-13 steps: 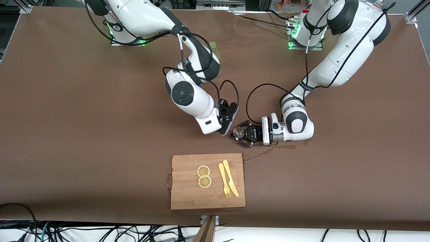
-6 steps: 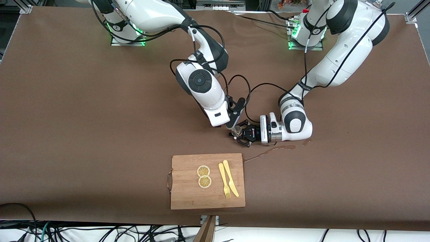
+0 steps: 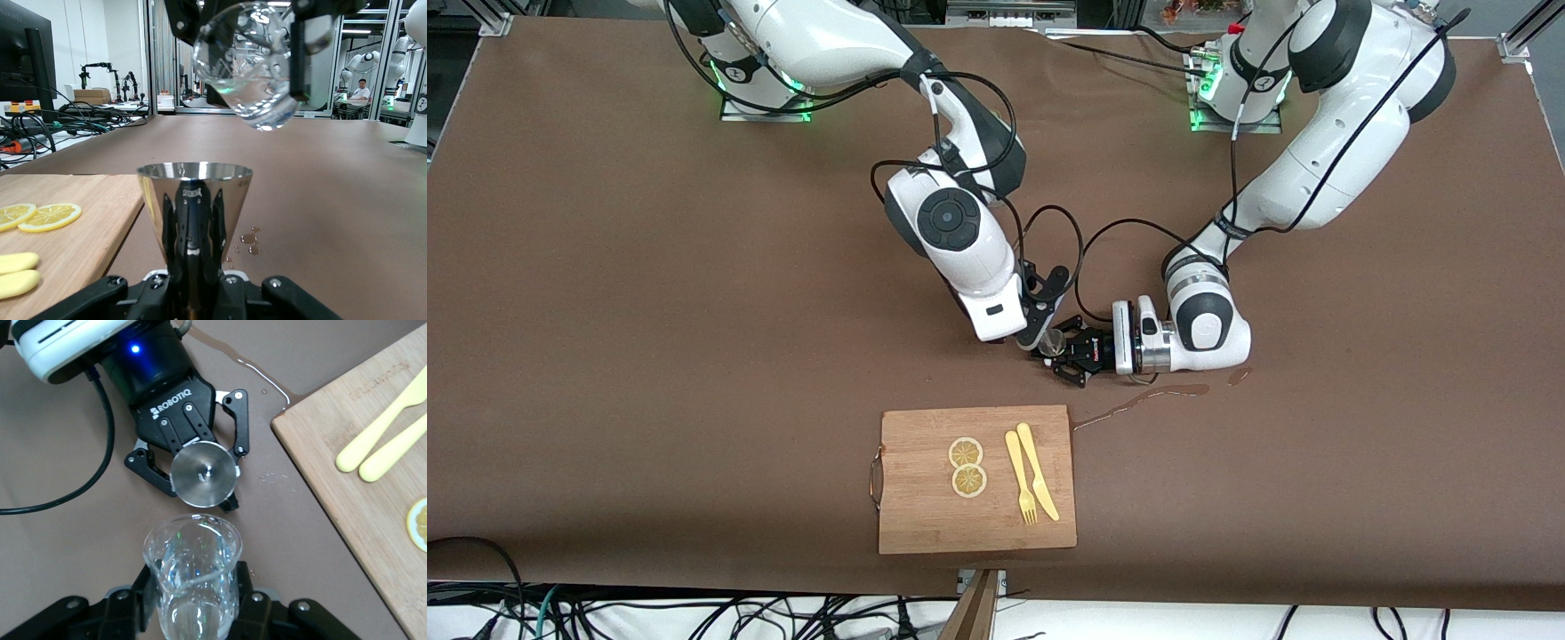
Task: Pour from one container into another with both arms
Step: 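Hold the beaker above the jigger with the right gripper, then tilt the beaker with the right gripper, pouring liquid into the jigger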
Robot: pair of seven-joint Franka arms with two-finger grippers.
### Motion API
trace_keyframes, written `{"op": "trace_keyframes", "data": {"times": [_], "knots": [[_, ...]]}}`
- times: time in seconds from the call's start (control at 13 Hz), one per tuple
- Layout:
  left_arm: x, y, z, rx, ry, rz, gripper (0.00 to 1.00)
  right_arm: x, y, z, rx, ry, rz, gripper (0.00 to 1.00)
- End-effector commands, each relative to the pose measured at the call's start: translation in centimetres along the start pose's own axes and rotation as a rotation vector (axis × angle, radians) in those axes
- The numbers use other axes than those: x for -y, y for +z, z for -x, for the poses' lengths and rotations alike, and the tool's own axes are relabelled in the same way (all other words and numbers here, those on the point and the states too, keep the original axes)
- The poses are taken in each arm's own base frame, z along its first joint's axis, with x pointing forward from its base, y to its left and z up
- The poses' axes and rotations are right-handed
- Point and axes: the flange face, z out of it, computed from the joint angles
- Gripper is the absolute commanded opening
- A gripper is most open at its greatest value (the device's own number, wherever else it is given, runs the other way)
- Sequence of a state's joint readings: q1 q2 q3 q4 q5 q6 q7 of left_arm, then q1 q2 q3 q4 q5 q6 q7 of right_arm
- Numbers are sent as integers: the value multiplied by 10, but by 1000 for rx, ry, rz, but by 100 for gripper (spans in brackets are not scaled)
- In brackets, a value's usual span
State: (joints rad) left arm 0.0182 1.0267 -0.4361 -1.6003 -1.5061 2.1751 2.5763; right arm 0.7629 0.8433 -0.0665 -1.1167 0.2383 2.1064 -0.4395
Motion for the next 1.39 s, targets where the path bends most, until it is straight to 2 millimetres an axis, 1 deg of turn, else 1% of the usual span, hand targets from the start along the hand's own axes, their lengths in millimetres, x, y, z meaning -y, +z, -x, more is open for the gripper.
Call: {"op": "trace_keyframes", "data": {"times": [0.0, 0.15, 0.31, 0.46, 0.77, 0.85, 0.93, 1.0, 1.31], "knots": [[-13, 16, 1, -14, 29, 7, 0, 5, -7, -5, 11, -14, 82, 19], [-18, 19, 1, -19, 26, 9, 0, 9, -6, -7, 22, -25, 122, 19], [-19, 23, -1, -26, 26, 13, 0, 5, 3, -5, 31, -23, 128, 19], [-19, 24, -3, -31, 22, 10, 0, 4, 3, -4, 35, -26, 143, 19], [-20, 25, -3, -32, 19, 11, 0, 12, 8, -5, 58, -60, 171, 19], [-20, 26, -4, -35, 19, 10, 0, 16, 9, -6, 65, -71, 175, 19], [-19, 25, -3, -33, 19, 9, 0, 16, 7, -6, 73, -74, 189, 19], [-19, 25, -3, -33, 19, 9, 0, 23, 7, -8, 77, -89, 203, 19], [-19, 25, -3, -34, 18, 8, 0, 22, 8, -7, 101, -108, 231, 19]]}}
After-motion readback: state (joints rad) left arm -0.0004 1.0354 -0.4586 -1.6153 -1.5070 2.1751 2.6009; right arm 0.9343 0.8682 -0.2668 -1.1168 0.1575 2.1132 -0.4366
